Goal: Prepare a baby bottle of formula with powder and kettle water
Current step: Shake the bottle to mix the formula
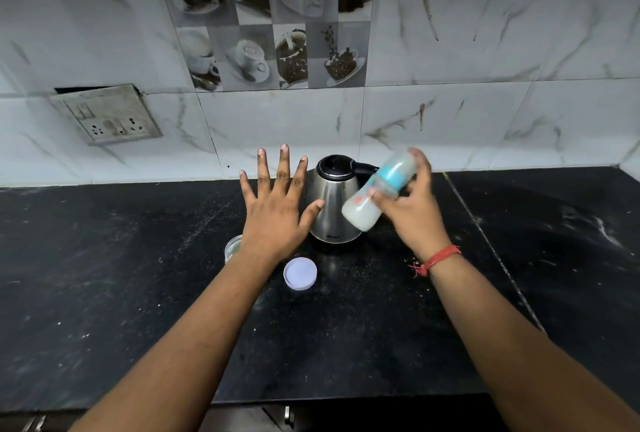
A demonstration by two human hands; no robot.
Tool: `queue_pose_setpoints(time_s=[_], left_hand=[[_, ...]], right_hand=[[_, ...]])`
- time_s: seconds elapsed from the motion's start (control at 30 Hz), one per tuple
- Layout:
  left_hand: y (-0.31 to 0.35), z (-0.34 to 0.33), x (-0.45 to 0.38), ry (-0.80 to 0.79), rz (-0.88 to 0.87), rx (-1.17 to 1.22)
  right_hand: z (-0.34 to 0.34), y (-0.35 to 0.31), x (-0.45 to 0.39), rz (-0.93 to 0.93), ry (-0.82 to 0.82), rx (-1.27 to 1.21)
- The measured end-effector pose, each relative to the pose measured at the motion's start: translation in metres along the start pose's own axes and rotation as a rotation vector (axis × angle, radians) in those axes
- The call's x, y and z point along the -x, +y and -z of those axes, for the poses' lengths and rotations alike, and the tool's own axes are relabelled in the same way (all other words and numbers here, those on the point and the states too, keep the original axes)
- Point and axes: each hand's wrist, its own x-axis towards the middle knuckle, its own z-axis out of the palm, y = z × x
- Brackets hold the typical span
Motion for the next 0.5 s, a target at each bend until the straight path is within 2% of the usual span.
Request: queue_pose_setpoints(time_s=[0.07, 0.1, 0.2, 0.23, 0.33, 0.37, 0.47, 0.5], left_hand=[[0.002, 0.001, -0.001, -0.003, 0.012, 0.016], [0.003, 0.001, 0.000, -0.014, 0.018, 0.022], [0.006, -0.001, 0.002, -0.041, 0.017, 0.034], [0.005, 0.000, 0.003, -0.044, 0.019, 0.041], [0.003, 0.001, 0.006, -0.048, 0.040, 0.064], [0.002, 0.001, 0.007, -0.051, 0.046, 0.066], [-0.001, -0.001, 0.007, -0.046, 0.048, 0.063], [-0.002, -0.001, 0.007, -0.038, 0.048, 0.065]], right_hand=[[0.000, -0.002, 0.001, 0.013, 0.225, -0.168], [-0.005, -0.005, 0.004, 0.026, 0.233, -0.141], [-0.018, -0.002, 0.017, 0.034, -0.091, 0.046], [-0.017, -0.002, 0.015, 0.021, -0.070, 0.022], [-0.008, -0.008, 0.006, -0.045, 0.254, -0.238], [-0.010, -0.012, 0.007, -0.027, 0.263, -0.208], [-0.019, -0.011, 0.015, -0.020, -0.088, 0.010], [-0.017, -0.012, 0.014, -0.038, -0.078, -0.034]])
